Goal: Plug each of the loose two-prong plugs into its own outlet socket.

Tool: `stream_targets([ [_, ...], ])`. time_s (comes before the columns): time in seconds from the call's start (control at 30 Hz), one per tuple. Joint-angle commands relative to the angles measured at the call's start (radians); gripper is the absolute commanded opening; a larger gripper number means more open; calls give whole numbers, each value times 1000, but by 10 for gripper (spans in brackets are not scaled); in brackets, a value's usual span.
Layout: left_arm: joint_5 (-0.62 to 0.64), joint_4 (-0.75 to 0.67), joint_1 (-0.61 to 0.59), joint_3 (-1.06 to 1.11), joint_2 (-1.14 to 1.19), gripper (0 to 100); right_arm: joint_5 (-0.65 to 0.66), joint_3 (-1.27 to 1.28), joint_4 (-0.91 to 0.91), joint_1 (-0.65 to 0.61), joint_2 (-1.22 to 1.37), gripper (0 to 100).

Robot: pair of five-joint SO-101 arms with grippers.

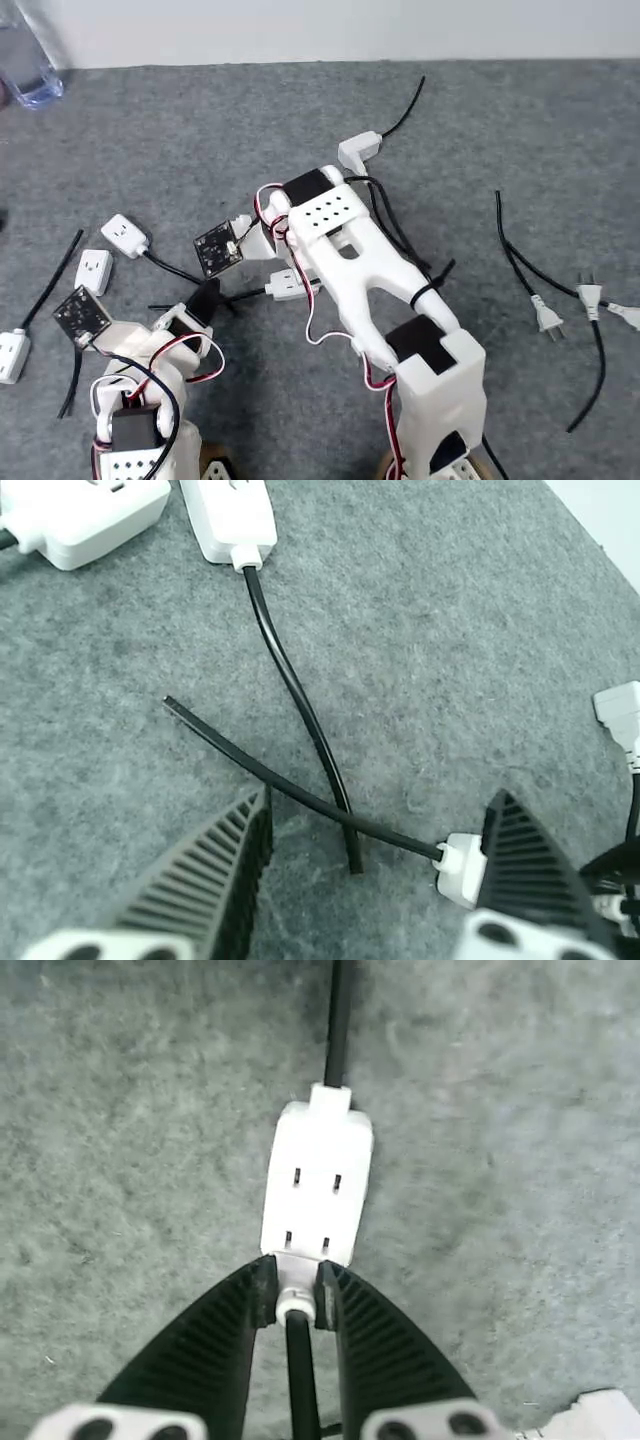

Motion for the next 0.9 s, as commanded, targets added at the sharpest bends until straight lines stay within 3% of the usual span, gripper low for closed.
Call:
stream_targets([
  [0.0, -6, 0, 2, -5, -9, 319, -31, -87, 5, -24, -19, 9],
  [0.33, -6, 2, 2, -5, -9, 319, -32, -219, 140, -45, -19, 9],
  [0.87, -6, 2, 0, -5, -9, 319, -57, -216, 113, -87, -8, 9],
])
